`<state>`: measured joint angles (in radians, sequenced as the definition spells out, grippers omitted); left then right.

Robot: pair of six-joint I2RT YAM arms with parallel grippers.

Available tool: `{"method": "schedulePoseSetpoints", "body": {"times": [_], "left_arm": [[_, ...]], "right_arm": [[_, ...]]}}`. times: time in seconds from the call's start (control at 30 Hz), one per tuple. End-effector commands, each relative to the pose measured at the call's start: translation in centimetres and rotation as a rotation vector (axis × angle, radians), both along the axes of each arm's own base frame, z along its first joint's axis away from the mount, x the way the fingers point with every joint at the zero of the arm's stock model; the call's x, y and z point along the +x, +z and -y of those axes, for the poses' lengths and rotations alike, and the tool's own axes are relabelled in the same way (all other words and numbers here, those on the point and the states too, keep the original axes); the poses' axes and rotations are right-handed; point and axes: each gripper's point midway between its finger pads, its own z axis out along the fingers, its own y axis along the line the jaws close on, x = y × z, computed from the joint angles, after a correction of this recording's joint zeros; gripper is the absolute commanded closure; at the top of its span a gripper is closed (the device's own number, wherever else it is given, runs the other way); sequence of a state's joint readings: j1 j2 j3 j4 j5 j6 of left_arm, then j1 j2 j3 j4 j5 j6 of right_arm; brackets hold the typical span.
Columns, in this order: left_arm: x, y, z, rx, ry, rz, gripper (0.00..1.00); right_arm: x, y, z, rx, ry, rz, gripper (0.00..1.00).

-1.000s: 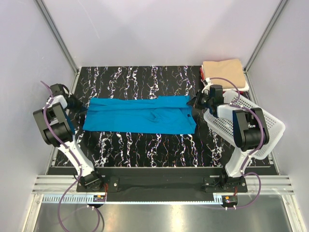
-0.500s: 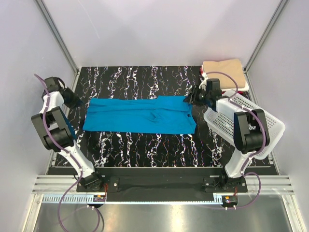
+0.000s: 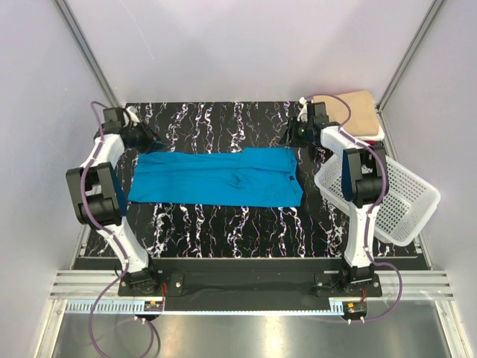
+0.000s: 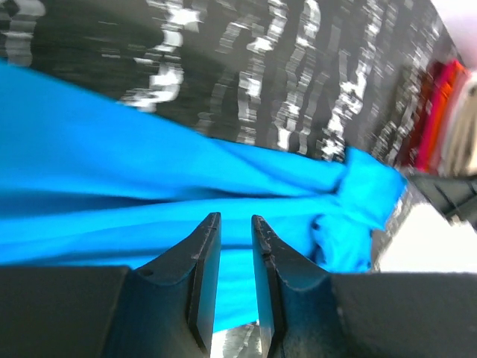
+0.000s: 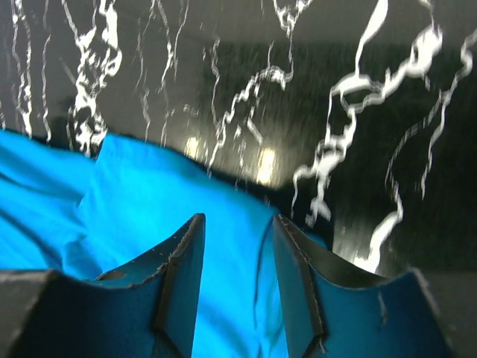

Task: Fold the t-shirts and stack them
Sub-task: Fold the tshirt

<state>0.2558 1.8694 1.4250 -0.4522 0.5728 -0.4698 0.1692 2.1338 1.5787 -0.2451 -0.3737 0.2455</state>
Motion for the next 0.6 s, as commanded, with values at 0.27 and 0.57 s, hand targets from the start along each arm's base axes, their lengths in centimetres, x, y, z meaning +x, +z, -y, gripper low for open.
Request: {"method": "schedulePoseSetpoints", "body": {"times": [0.27,0.57], "left_arm": [[1.1,0.6,2.3,-0.041,-0.059,0.061,0.72],[0.8,0.9,0.9,-0.022,-0.031,0.065,0.72]], "right_arm": [[3.0,-1.4,-0.5,-0.032,0.026,-0.028,0.51],[3.5,-1.8,-1.0,-0.013,0.045,-0.061,0.57]]}}
